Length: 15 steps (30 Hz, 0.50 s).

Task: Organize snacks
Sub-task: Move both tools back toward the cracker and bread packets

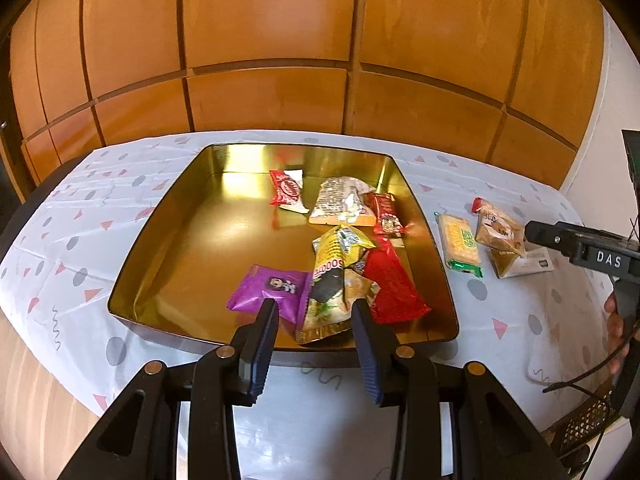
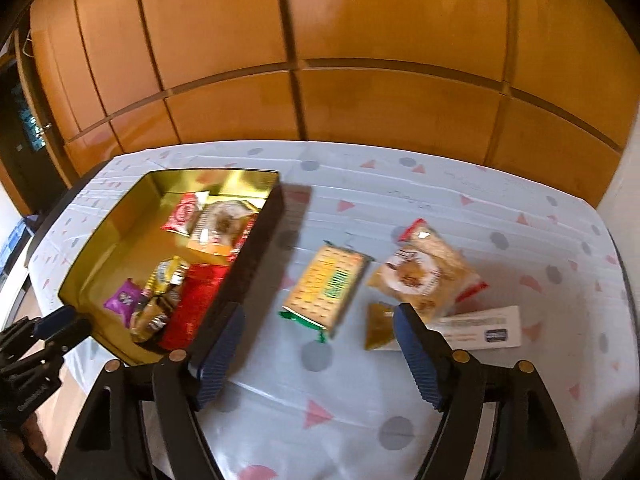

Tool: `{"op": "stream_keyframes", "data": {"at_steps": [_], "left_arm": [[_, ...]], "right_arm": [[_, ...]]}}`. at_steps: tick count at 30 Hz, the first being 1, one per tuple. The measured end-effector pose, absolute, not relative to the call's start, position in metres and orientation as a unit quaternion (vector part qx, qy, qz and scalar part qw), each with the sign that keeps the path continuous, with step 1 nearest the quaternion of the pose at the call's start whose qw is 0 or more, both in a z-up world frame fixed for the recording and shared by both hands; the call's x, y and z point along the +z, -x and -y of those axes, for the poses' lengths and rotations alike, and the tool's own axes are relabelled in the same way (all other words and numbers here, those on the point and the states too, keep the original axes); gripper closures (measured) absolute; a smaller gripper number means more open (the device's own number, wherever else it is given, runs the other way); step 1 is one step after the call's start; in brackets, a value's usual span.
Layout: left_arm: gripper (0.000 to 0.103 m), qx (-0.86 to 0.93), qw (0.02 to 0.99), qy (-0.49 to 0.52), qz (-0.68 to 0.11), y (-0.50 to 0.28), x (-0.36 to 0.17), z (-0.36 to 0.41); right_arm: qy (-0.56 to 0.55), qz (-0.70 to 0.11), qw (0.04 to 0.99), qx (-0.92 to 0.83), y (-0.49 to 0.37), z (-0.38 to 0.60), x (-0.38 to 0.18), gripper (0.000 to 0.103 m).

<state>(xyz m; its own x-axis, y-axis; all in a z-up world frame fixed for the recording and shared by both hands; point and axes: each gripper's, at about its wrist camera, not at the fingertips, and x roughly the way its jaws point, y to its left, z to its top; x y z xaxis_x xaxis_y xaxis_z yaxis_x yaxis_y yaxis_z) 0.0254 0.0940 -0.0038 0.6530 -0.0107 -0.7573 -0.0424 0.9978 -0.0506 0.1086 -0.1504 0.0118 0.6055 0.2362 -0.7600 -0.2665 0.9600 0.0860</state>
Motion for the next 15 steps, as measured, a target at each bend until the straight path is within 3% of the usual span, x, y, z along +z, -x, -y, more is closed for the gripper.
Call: {"op": "stream_keyframes", "data": {"at_steps": [11,15], "left_arm": [[0.065,-0.018,0.905,0.011,-0.425,-0.029,-0.004,-0.069],[0.065,-0.038,0.903,0.005,-0.427,-0.032,-0.002,-0.056]], "right_arm": [[0.034,-0.414,0.907,0.073,-0.124,0.215,0.016,0.009],[0.049,-0.404,0.913,0.017,-0.138,0.256,0.021,0.008]]}}
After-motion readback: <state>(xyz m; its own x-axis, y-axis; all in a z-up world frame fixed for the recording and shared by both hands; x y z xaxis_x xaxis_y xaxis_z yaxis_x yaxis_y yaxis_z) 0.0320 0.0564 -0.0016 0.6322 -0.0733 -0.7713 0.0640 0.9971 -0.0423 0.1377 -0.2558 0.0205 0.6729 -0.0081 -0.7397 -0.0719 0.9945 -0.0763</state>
